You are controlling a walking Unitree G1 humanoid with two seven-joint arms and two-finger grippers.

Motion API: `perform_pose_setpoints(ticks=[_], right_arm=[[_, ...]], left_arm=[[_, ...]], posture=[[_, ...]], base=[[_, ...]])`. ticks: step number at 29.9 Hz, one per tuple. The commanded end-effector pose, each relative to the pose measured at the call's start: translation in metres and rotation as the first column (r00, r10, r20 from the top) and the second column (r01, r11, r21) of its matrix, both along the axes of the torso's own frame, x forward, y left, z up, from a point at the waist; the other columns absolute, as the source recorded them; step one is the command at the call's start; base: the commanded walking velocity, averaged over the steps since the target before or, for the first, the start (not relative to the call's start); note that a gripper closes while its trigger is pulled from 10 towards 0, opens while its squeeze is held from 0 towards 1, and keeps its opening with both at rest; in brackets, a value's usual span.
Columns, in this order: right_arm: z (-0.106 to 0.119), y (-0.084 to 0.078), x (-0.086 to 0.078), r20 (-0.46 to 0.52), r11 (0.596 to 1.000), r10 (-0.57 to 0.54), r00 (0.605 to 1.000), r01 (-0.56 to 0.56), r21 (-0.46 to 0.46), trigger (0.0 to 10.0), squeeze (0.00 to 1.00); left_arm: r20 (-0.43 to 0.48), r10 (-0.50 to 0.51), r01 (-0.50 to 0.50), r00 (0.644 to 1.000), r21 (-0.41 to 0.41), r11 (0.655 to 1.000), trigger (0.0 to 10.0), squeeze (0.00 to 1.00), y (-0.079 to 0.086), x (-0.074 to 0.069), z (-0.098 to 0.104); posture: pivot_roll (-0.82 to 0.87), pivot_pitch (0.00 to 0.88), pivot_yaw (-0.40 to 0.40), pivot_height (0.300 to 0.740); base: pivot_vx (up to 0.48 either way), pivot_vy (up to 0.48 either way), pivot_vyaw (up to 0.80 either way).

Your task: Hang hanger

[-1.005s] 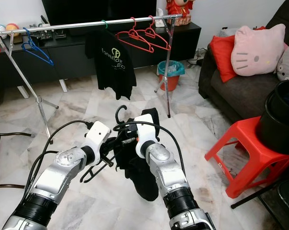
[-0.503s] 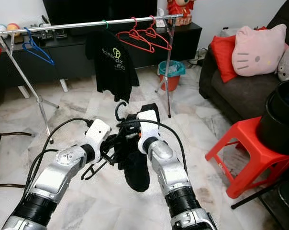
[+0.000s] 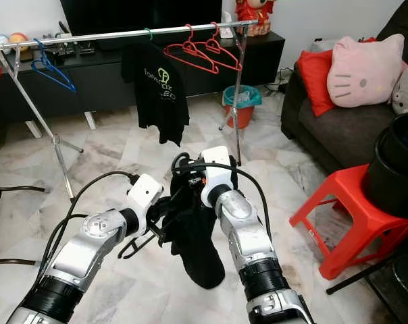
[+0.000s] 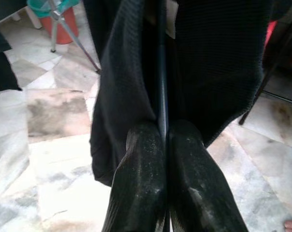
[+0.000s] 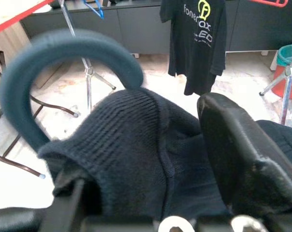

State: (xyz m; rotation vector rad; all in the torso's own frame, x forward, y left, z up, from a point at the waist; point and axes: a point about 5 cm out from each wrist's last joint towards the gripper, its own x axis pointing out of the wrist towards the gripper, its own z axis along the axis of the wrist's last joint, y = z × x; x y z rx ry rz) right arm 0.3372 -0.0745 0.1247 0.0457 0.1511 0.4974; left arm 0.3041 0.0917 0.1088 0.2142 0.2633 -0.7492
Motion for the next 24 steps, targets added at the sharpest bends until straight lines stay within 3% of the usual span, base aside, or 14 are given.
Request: perform_pose_setpoints(ticks=[1,4,6,12,18,24], right_arm=[[0.022,0.005,0.003,0.097,0.999,0.041,0.994,-0.043,0.019,10.0,1.0],[0.021,0.005,0.001,0.09,0.997,0.077,0.993,-0.077,0.003,10.0,1.0],[0.016,0.008,-0.003,0.076,0.986,0.159,0.984,-0.154,-0.057,10.0,1.0],[0.006,0.0,-0.011,0.041,0.944,0.269,0.962,-0.255,-0.208,10.0,1.0],[0.0,-0.017,-0.011,0.009,0.916,0.268,0.963,-0.252,-0.313,10.0,1.0],[-0.004,-0.028,-0.013,-0.031,0.903,0.272,0.962,-0.266,-0.337,10.0,1.0]], left_arm=[[0.045,-0.028,0.029,0.999,-0.023,0.999,10.0,0.0,-0.005,0.0,0.01],[0.045,-0.029,0.03,0.999,-0.02,0.999,10.0,0.0,-0.005,0.0,0.01],[0.044,-0.031,0.032,0.999,-0.018,0.999,10.0,0.0,-0.006,0.0,0.009],[0.041,-0.037,0.037,0.998,-0.013,0.999,10.0,0.0,-0.006,-0.001,0.008],[0.039,-0.042,0.043,0.998,-0.011,0.999,10.0,0.0,-0.006,-0.001,0.008],[0.038,-0.044,0.044,0.998,-0.01,0.999,10.0,0.0,-0.006,-0.002,0.007]], posture=[[0.04,0.0,-0.022,0.74],[0.04,0.0,-0.023,0.74],[0.04,0.0,-0.023,0.74],[0.03,0.0,-0.022,0.74],[0.03,0.0,-0.022,0.74],[0.04,0.0,-0.023,0.74]], base=[[0.0,0.0,0.0],[0.0,0.0,0.0],[0.0,0.0,0.0],[0.0,0.0,0.0],[0.0,0.0,0.0],[0.0,0.0,0.0]])
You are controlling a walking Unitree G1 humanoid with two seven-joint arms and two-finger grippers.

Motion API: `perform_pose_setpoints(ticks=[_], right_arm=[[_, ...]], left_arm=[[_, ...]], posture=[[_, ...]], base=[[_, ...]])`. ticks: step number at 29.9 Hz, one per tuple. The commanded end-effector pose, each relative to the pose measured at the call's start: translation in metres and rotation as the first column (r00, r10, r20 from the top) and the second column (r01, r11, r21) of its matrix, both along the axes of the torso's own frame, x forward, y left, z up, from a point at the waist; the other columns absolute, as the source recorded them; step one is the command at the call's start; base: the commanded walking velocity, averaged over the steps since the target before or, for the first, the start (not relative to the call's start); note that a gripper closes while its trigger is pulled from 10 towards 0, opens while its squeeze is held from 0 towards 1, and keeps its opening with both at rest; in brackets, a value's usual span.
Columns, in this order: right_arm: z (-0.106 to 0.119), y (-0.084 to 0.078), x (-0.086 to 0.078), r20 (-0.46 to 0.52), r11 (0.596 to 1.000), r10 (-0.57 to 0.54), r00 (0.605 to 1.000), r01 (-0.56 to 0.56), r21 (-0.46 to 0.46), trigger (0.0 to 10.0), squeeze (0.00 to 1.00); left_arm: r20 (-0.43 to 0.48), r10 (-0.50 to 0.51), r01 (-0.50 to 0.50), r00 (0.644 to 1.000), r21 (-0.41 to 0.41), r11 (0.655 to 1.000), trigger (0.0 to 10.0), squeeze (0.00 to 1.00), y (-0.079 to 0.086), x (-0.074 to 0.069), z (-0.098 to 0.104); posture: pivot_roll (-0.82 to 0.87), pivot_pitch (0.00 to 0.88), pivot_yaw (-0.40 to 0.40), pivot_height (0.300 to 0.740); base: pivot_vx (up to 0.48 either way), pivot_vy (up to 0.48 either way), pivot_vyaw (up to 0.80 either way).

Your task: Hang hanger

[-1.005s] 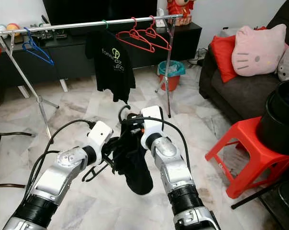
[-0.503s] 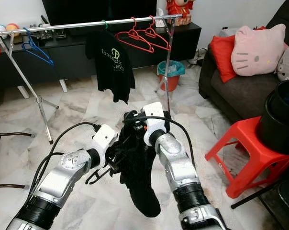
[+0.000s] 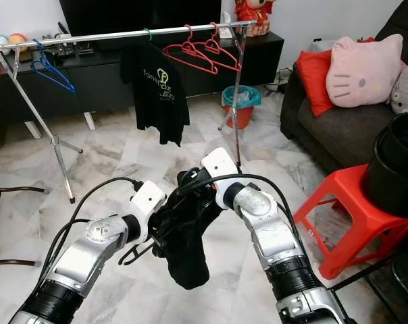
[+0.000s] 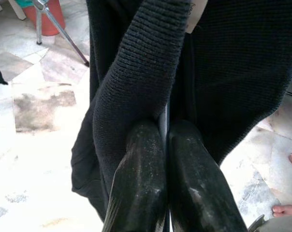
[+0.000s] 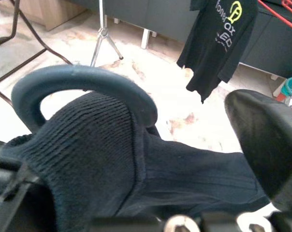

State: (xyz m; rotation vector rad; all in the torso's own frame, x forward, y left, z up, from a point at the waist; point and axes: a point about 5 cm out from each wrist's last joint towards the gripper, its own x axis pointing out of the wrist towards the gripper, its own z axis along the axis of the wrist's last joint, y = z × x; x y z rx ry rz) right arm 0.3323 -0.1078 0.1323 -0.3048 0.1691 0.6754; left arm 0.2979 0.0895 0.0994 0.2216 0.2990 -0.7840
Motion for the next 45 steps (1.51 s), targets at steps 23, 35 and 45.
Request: perform_pose_setpoints(ticks=[23,35,45], right_arm=[[-0.013,-0.039,0.013,-0.019,0.954,-0.294,0.956,0.292,-0.071,10.0,0.0],[-0.012,-0.017,0.015,-0.035,0.923,-0.347,0.937,0.348,0.162,10.0,0.0],[-0.02,-0.008,-0.004,-0.058,0.991,-0.105,0.993,0.11,0.077,10.0,0.0]], left_arm=[[0.11,0.015,-0.012,0.994,-0.028,1.0,10.0,0.0,-0.003,0.008,0.02],[0.146,0.051,-0.035,0.988,-0.111,0.993,10.0,0.0,-0.005,0.012,0.032],[0.148,0.083,-0.065,0.986,-0.122,0.99,10.0,0.0,-0.001,0.015,0.031]], posture=[[0.03,0.0,-0.011,0.74],[0.04,0.0,-0.018,0.74],[0.03,0.0,-0.021,0.74]], base=[[0.0,0.0,0.0],[0.0,0.0,0.0],[0.0,0.0,0.0]])
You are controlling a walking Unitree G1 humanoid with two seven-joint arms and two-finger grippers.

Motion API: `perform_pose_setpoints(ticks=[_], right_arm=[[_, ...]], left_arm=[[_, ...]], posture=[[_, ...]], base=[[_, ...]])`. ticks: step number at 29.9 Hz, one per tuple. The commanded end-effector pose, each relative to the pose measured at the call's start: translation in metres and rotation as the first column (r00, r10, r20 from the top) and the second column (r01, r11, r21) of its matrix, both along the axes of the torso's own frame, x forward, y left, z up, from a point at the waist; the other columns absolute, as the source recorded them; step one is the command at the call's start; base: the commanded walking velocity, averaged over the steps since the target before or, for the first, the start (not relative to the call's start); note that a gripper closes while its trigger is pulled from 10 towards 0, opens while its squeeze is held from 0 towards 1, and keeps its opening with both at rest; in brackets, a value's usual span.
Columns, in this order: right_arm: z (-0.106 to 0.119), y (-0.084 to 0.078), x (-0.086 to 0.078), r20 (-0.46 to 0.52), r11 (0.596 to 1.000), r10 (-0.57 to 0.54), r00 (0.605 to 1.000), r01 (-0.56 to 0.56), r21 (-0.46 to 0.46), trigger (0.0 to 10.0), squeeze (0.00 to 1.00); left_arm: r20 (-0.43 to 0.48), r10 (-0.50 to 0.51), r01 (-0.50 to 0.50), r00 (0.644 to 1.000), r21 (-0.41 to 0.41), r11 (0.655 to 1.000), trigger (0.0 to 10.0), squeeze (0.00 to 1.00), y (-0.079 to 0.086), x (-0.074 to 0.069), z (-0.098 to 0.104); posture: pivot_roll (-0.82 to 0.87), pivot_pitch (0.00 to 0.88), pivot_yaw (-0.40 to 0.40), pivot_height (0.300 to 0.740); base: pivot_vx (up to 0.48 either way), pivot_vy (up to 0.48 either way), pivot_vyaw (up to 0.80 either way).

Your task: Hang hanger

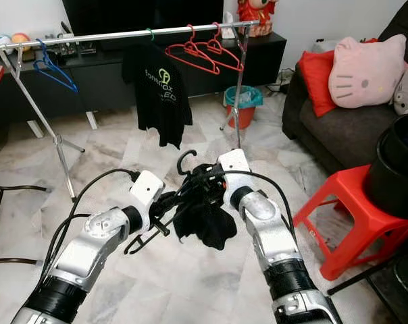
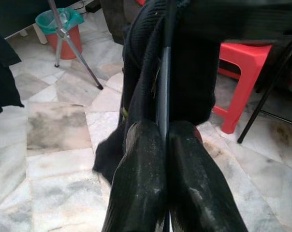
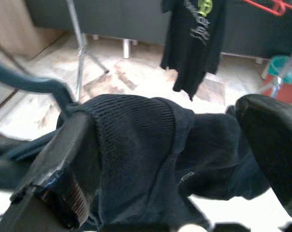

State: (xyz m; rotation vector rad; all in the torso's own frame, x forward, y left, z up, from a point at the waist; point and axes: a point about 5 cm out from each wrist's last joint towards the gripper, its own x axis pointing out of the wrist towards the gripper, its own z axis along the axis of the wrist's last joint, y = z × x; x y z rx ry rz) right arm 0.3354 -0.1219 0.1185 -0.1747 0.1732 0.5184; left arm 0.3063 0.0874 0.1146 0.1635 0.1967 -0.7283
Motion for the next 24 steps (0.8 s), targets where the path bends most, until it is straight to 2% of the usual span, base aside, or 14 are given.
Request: perform_pose_setpoints(ticks=[1,3,8,12,15,17,19,23,24], right_arm=[[-0.006,0.006,-0.007,-0.034,0.998,0.063,0.997,-0.064,-0.027,10.0,0.0],[-0.006,0.002,-0.009,-0.039,0.998,0.06,0.997,-0.06,-0.015,10.0,0.0],[-0.003,-0.004,-0.024,-0.034,0.986,0.164,0.986,-0.165,-0.011,10.0,0.0],[-0.003,-0.016,-0.028,-0.035,0.994,0.112,0.993,-0.112,-0.014,10.0,0.0],[0.001,-0.017,-0.036,-0.028,0.987,0.155,0.987,-0.154,0.04,10.0,0.0],[0.003,-0.019,-0.04,-0.012,0.981,0.195,0.981,-0.194,0.027,10.0,0.0],[0.007,-0.027,-0.048,-0.003,0.953,0.297,0.955,-0.296,-0.064,10.0,0.0],[0.013,-0.04,-0.047,0.018,0.939,0.323,0.946,-0.318,-0.13,10.0,0.0],[0.02,-0.048,-0.042,0.033,0.943,0.31,0.95,-0.303,-0.14,10.0,0.0]], left_arm=[[0.074,0.021,-0.018,0.997,-0.032,0.999,10.0,0.0,0.001,0.006,0.016],[0.074,0.023,-0.021,0.997,-0.033,0.999,10.0,0.0,0.001,0.006,0.015],[0.069,0.027,-0.025,0.997,-0.031,0.999,10.0,0.0,0.004,0.006,0.014],[0.068,0.038,-0.037,0.997,-0.023,0.999,10.0,0.0,0.008,0.007,0.013],[0.069,0.041,-0.039,0.997,-0.024,0.999,10.0,0.0,0.008,0.007,0.013],[0.069,0.038,-0.037,0.997,-0.023,0.999,10.0,0.0,0.009,0.007,0.013],[0.063,0.014,-0.013,0.998,-0.013,1.0,10.0,0.0,0.012,0.005,0.012],[0.048,-0.055,0.054,0.997,0.013,0.998,10.0,0.0,0.017,0.0,0.01],[0.029,-0.106,0.105,0.994,0.032,0.994,10.0,0.0,0.022,-0.005,0.008]], posture=[[0.03,0.0,-0.021,0.74],[0.03,0.0,-0.021,0.74],[0.03,0.0,-0.017,0.74],[0.02,0.0,-0.015,0.74],[0.02,0.0,-0.014,0.74],[0.02,0.0,-0.014,0.74],[0.02,0.0,-0.012,0.74],[0.02,0.0,-0.013,0.74],[0.02,0.0,-0.012,0.74]], base=[[0.0,0.0,0.0],[0.0,0.0,0.0],[0.0,0.0,0.0],[0.0,0.0,0.0],[0.0,0.0,0.0],[0.0,0.0,0.0],[0.0,0.0,0.0],[0.0,0.0,0.0],[0.0,0.0,0.0]])
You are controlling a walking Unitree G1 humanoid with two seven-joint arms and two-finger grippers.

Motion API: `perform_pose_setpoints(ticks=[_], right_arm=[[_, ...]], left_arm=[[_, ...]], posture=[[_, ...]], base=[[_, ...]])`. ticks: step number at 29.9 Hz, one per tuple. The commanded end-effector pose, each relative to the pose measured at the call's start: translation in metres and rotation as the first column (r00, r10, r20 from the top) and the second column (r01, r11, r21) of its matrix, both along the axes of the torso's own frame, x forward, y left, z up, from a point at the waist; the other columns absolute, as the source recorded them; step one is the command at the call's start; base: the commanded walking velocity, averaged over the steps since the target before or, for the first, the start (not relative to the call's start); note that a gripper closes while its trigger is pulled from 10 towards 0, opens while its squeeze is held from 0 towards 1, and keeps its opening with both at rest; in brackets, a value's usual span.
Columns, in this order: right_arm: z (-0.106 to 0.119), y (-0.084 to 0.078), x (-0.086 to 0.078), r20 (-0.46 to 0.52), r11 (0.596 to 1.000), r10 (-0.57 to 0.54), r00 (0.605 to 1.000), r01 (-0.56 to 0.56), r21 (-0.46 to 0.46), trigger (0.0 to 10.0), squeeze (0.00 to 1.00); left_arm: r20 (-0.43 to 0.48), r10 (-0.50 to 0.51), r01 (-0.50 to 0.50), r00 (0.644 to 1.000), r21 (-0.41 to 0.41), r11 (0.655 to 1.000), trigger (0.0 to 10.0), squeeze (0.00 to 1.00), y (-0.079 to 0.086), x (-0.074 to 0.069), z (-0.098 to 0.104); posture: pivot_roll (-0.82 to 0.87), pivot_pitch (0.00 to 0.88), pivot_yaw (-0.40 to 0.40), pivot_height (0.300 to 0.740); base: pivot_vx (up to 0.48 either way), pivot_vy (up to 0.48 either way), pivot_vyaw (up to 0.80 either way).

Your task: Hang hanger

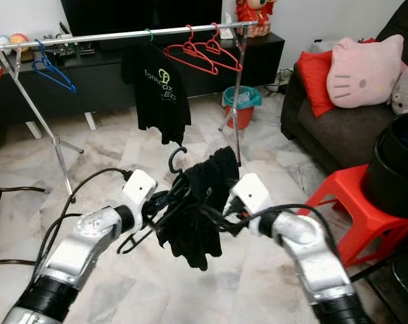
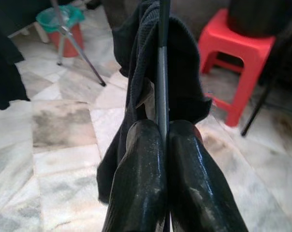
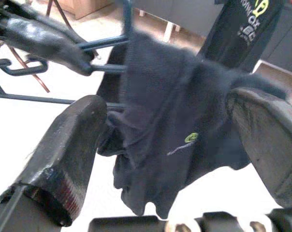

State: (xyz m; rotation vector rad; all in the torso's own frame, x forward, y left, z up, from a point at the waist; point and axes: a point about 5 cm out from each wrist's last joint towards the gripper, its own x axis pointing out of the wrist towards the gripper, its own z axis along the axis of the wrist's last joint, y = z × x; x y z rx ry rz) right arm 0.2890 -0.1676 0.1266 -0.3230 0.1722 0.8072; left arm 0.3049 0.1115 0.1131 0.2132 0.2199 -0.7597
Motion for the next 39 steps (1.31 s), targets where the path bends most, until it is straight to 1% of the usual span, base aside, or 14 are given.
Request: perform_pose_setpoints(ticks=[1,3,8,10,14,16,17,19,26,29,30,34,35,39], right_arm=[[0.016,-0.006,0.006,0.056,1.0,0.024,0.998,-0.023,-0.016,10.0,0.0],[0.022,-0.009,0.005,0.062,0.998,0.066,0.996,-0.065,-0.023,10.0,0.0],[0.028,-0.011,0.001,0.045,0.989,0.149,0.988,-0.149,-0.004,10.0,0.0],[0.029,-0.018,0.002,0.016,0.98,0.197,0.98,-0.197,0.009,10.0,0.0],[0.025,-0.022,-0.001,-0.04,0.966,0.255,0.966,-0.253,0.05,10.0,0.0],[0.022,-0.023,-0.004,-0.065,0.957,0.289,0.955,-0.286,0.047,10.0,0.0],[0.018,-0.024,-0.01,-0.103,0.94,0.342,0.934,-0.339,0.044,10.0,0.0],[0.012,-0.029,-0.014,-0.139,0.926,0.376,0.916,-0.375,0.036,10.0,0.0],[0.007,-0.034,-0.013,-0.178,0.915,0.402,0.898,-0.4,0.046,10.0,0.0],[0.007,-0.034,-0.011,-0.166,0.915,0.402,0.9,-0.401,0.038,10.0,0.0],[0.011,-0.034,-0.009,-0.15,0.914,0.405,0.902,-0.402,0.048,10.0,0.0],[0.016,-0.032,-0.011,-0.152,0.884,0.466,0.871,-0.463,0.058,10.0,0.0],[0.015,-0.033,-0.011,-0.165,0.876,0.481,0.861,-0.481,0.042,10.0,0.0],[0.013,-0.035,-0.01,-0.184,0.865,0.497,0.848,-0.5,0.035,10.0,0.0]], left_arm=[[0.025,-0.108,0.108,0.994,-0.005,0.994,10.0,0.0,0.001,-0.007,0.008],[0.004,-0.169,0.169,0.986,0.027,0.985,10.0,0.0,0.007,-0.014,0.007],[-0.033,-0.244,0.245,0.969,0.078,0.966,10.0,0.0,0.018,-0.022,0.003],[-0.063,-0.308,0.313,0.949,0.091,0.945,10.0,0.0,0.023,-0.027,0.004],[-0.057,-0.344,0.347,0.937,0.067,0.935,10.0,0.0,0.021,-0.028,0.009],[-0.061,-0.373,0.377,0.926,0.056,0.925,10.0,0.0,0.019,-0.03,0.011],[-0.064,-0.404,0.408,0.912,0.046,0.912,10.0,0.0,0.016,-0.033,0.012],[-0.065,-0.436,0.438,0.898,0.034,0.898,10.0,0.0,0.013,-0.035,0.014],[-0.055,-0.506,0.507,0.861,0.021,0.862,10.0,0.0,0.009,-0.038,0.024],[-0.054,-0.531,0.533,0.845,0.022,0.846,10.0,0.0,0.006,-0.04,0.027],[-0.054,-0.551,0.553,0.833,0.02,0.833,10.0,0.0,0.004,-0.042,0.028],[-0.051,-0.57,0.571,0.82,0.023,0.82,10.0,0.0,0.001,-0.043,0.031],[-0.054,-0.581,0.583,0.812,0.024,0.812,10.0,0.0,0.0,-0.043,0.031],[-0.06,-0.604,0.606,0.795,0.026,0.795,10.0,0.0,-0.003,-0.045,0.032]], posture=[[0.02,0.0,-0.012,0.74],[0.02,0.0,-0.009,0.74],[0.03,0.0,-0.015,0.74],[0.03,0.0,-0.019,0.74],[0.03,0.0,-0.023,0.74],[0.03,0.0,-0.025,0.74],[0.03,0.0,-0.025,0.74],[0.03,0.0,-0.023,0.74],[0.04,0.0,-0.028,0.74],[0.04,0.0,-0.027,0.74],[0.04,0.0,-0.026,0.74],[0.04,0.0,-0.03,0.74],[0.04,0.0,-0.033,0.74],[0.04,0.0,-0.035,0.74]], base=[[0.0,0.0,0.0],[0.0,0.0,0.0],[0.0,0.0,0.0],[0.0,0.0,0.0],[0.0,0.0,0.0],[0.0,0.0,0.0],[0.0,0.0,0.0],[0.0,0.0,0.0],[0.0,0.0,0.0],[0.0,0.0,0.0],[0.0,0.0,0.0],[0.0,0.0,0.0],[0.0,0.0,0.0],[0.0,0.0,0.0]])
